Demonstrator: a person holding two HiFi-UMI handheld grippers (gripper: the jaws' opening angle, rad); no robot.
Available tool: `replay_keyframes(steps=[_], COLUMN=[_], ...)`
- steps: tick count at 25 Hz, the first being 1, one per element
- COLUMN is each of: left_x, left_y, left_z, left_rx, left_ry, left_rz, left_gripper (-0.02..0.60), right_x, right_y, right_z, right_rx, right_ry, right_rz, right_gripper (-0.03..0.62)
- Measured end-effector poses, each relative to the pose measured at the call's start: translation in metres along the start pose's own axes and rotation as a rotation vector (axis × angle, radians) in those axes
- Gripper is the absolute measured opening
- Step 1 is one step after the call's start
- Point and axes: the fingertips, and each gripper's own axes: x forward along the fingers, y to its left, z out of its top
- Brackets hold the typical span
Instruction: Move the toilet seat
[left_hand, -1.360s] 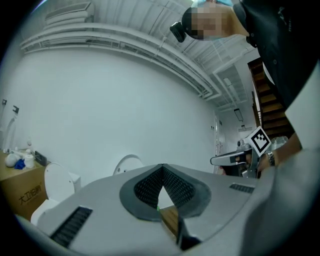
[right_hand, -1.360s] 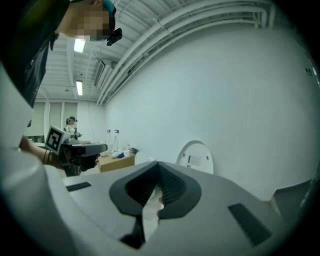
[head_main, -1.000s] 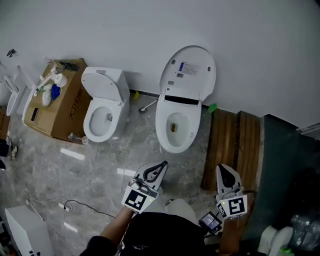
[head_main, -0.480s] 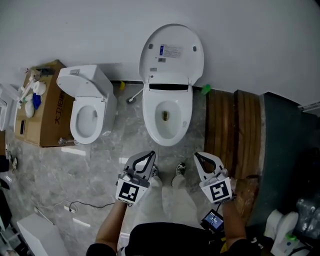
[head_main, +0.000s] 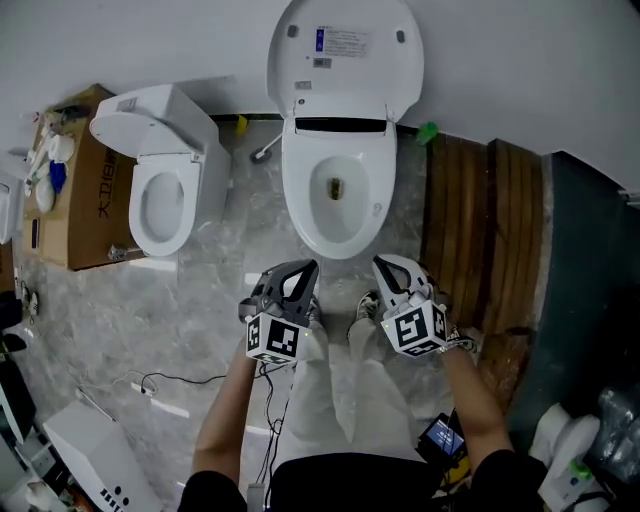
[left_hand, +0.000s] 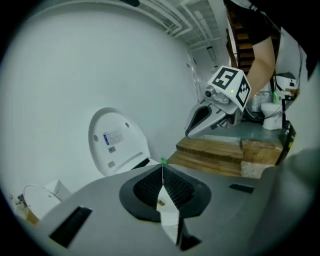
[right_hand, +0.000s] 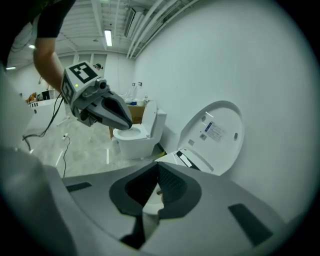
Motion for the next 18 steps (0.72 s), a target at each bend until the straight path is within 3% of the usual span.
replay_keyframes(steps=[8,14,18], left_x=[0.065,0.103,0.128], left_y=[-0.032,-0.054,-0.065], left_z=[-0.108,-0.175,-0.210], left_rx=[0.069,0.178,0.216], left_ry=[0.153,0.260,0.307], left_rz=[-0.089,-0.170,-0.206], left_gripper=[0.009,0.011,0.128], right_x=[0.084,0.132,0.160], right_y=[0.056,0.072,0.085], right_z=[-0.101,-0.155,-0.185], right_rx=[-0.109,-0.192,-0.201], right_ry=[0.157,0.229,0.267], right_rz=[0.139,0.161,0.181], right_gripper=[0.012,0.018,0.157])
